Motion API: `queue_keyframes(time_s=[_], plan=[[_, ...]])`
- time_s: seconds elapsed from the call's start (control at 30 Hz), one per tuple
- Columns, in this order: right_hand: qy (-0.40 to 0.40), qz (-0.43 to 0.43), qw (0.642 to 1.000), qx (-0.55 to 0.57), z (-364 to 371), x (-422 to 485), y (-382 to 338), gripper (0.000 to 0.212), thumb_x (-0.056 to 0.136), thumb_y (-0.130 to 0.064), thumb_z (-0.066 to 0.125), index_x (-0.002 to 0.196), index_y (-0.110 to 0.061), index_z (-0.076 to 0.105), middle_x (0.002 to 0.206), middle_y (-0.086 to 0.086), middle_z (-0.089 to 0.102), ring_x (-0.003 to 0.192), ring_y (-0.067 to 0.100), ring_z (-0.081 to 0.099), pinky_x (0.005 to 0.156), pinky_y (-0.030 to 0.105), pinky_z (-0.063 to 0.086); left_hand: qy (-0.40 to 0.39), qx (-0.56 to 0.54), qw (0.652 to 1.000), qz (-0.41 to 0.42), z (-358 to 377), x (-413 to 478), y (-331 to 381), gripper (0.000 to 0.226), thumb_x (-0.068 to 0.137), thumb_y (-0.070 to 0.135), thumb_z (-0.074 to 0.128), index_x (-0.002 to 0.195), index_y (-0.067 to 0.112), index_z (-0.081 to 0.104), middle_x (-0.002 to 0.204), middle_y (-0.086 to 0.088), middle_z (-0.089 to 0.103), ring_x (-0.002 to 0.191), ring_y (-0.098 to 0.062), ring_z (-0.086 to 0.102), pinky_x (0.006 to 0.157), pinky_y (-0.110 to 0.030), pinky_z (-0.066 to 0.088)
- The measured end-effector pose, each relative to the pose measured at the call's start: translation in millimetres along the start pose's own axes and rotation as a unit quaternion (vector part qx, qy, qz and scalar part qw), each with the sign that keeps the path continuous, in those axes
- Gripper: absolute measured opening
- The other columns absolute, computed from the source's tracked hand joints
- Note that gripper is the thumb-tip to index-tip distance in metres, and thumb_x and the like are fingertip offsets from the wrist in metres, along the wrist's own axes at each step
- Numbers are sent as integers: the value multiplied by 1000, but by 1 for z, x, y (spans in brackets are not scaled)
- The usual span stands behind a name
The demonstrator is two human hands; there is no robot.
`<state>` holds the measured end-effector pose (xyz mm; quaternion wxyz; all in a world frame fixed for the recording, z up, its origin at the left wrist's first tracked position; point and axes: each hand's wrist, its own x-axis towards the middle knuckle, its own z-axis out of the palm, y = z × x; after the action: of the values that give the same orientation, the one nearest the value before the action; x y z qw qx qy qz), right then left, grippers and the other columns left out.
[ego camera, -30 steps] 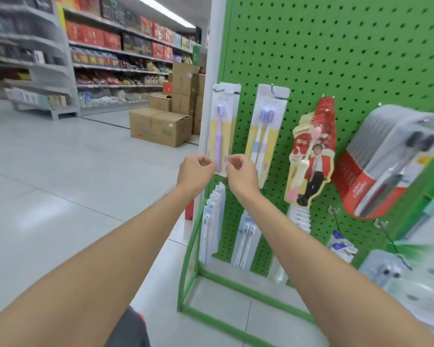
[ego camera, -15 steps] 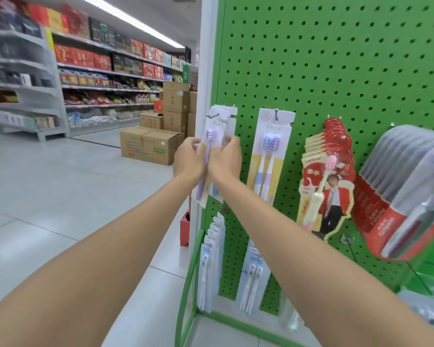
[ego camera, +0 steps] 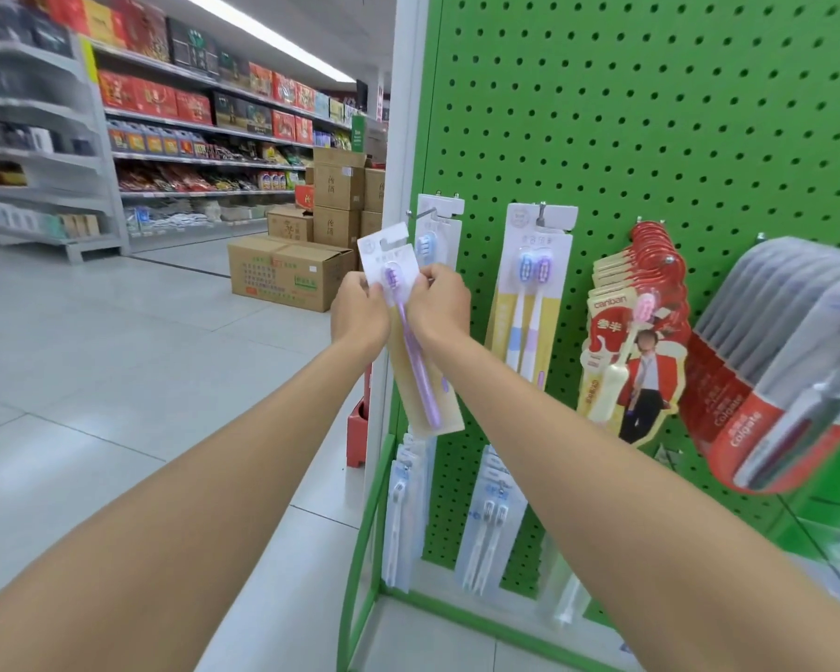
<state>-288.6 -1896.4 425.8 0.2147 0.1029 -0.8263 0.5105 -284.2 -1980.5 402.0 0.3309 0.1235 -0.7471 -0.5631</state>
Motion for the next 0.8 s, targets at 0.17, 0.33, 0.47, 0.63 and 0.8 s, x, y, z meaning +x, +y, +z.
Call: queue_keyframes(time_s=[0.17,0.33,0.47,0.63,0.8], plan=[[-119,36,991,44,-11,-63,34,22,97,-15,44,100,-1,60,84,8,60,68,16,48,58,29,35,-5,-76,995,-66,-12,-53,-32,12,96,16,48,89,12,58,78,3,60,67,-15,51,56,-27,36],[-193,109,972,76,-42,-136,81,19,97,-37,52,97,-18,52,82,-10,51,69,5,47,57,22,31,-116,-82,987,-70,-19,-128,-78,12,96,17,57,89,14,65,86,-2,73,76,-14,67,70,-30,52],[-157,170,967,105,-60,-162,121,26,93,-43,60,92,-19,48,78,-11,46,68,6,46,56,21,31,-240,-44,967,-73,-11,-157,-88,11,95,18,61,89,10,66,93,-18,73,79,-25,62,73,-45,51],[-167,170,964,121,-75,-164,143,32,93,-43,59,111,-16,58,100,-6,63,85,8,60,73,28,49,-295,-33,951,-89,-2,-170,-82,13,97,16,61,103,5,65,99,-18,73,81,-20,68,76,-39,57],[-225,171,944,171,-92,-168,156,28,93,-35,64,102,-8,64,95,7,71,85,22,67,84,40,55,-262,-104,950,-132,-3,-179,-76,13,98,10,57,108,8,65,97,-9,73,72,-12,71,65,-25,59]])
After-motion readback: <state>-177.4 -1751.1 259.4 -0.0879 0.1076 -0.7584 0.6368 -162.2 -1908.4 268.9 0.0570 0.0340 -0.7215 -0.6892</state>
